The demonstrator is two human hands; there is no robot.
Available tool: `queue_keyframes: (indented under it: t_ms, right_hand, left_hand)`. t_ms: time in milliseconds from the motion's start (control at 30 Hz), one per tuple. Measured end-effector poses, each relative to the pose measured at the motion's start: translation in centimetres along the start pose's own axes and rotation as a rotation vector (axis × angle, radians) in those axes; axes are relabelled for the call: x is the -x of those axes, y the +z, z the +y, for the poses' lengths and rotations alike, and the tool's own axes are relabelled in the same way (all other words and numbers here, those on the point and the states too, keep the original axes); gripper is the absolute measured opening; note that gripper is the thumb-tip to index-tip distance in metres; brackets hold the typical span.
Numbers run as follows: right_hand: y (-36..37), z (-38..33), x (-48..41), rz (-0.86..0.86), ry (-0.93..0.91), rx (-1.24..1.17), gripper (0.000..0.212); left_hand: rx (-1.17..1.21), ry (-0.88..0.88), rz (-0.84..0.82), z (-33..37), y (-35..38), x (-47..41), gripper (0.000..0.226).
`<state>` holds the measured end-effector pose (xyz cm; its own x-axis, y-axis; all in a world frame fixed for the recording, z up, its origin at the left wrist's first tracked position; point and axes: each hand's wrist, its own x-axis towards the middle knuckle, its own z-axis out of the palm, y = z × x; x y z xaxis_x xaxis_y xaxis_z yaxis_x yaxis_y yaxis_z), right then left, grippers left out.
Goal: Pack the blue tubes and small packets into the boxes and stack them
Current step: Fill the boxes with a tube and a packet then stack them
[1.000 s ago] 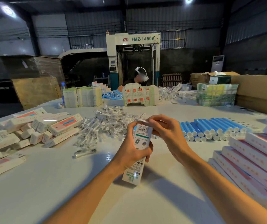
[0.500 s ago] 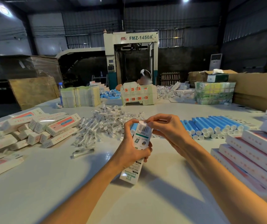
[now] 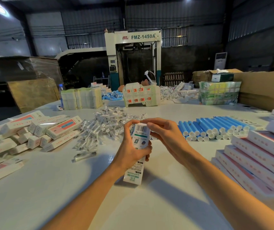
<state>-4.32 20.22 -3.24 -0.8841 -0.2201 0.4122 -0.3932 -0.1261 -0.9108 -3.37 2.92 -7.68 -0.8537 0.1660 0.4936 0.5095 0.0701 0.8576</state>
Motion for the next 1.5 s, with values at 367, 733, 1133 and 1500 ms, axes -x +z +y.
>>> queue_keyframes:
  t_ms: [367,733,1133,1500]
  right_hand:
    - [0.7,1.1,0.4,0.051,-0.224,0.213,0.011]
    - [1.8,2.1,0.5,0.114,-0.171,0.183,0.017]
    - [5.4,2.5,4.4,-0.133,0.294,-0.037,0.048]
    - [0.7,-3.1,5.8,0.092,0.225,0.541,0.050]
  left_hand:
    - [-0.017,0.028,0.059,0.1,-0.1,0.2,0.084]
    - [0.026,0.009,0.093,-0.2,0.2,0.2,0.080]
    - [-0.003,-0.088,0.392,-0.4,0.6,0.5,0.060]
    - [-0.212,-0.094,-0.074,-1.7,1.6,1.3,0.077]
